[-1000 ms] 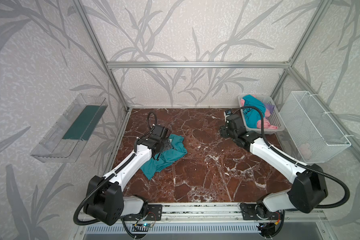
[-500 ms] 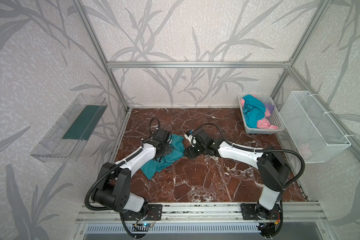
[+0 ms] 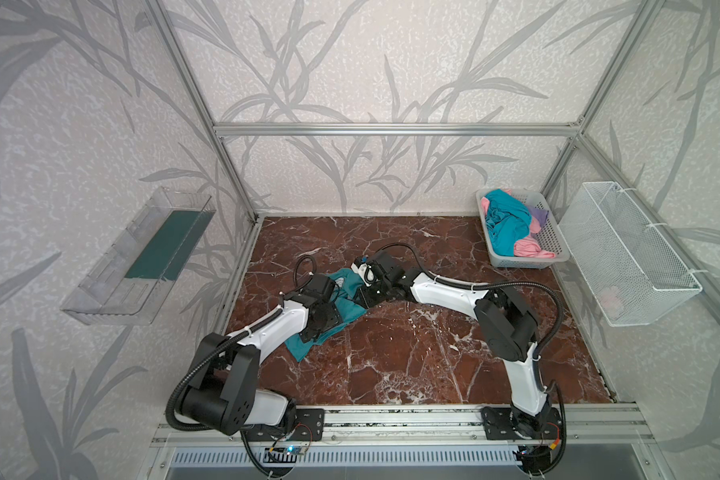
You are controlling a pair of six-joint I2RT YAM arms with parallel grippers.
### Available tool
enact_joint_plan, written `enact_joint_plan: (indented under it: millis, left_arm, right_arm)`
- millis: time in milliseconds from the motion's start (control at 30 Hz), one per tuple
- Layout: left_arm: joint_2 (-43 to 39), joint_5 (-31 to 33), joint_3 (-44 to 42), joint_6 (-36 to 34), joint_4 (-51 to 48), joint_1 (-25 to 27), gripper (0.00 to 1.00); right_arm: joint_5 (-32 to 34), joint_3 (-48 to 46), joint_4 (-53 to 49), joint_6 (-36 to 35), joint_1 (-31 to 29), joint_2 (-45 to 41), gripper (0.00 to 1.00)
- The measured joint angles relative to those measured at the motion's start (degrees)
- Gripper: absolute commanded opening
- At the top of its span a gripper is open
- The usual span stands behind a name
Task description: Fold and stack the t-shirts
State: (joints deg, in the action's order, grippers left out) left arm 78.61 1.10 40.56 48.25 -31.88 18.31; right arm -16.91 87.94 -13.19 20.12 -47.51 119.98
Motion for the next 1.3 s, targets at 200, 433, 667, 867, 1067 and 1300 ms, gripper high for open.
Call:
enact_joint_plan:
  millis: [200,433,667,867,1067,1300]
  left_arm:
    - [-1.14,-0.83,-2.49,1.11,0.61,0.0,0.66]
    - [3.45,1.29,0.74,0.11,-0.44,0.0,0.04]
    - [3.3,4.15,7.1,-2.4,-4.68,0.0,0.0]
    - [0.63,8.79,16.7,-5.51,-12.41,0.0,0.0]
    - [-4.83,11.52,22.45,-9.16,-15.52,0.0,0.0]
    - [-7.02,14.34,27.34,-12.31,-18.43,-0.02,0.0]
  right_arm:
    - [0.39,0.5,-1.86,-0.17,0.33,0.72,0.17]
    - [0.98,0.5,-2.58,-0.46,0.66,0.72,0.14]
    - [1.9,0.5,-3.69,-1.36,1.44,0.72,0.04]
    - [2.97,0.33,-5.35,-1.75,5.05,-0.76,0.0]
    - [5.55,0.0,-6.23,-2.69,9.33,-6.62,0.0]
    - [8.13,0.04,-8.44,-2.84,12.81,-16.35,0.0]
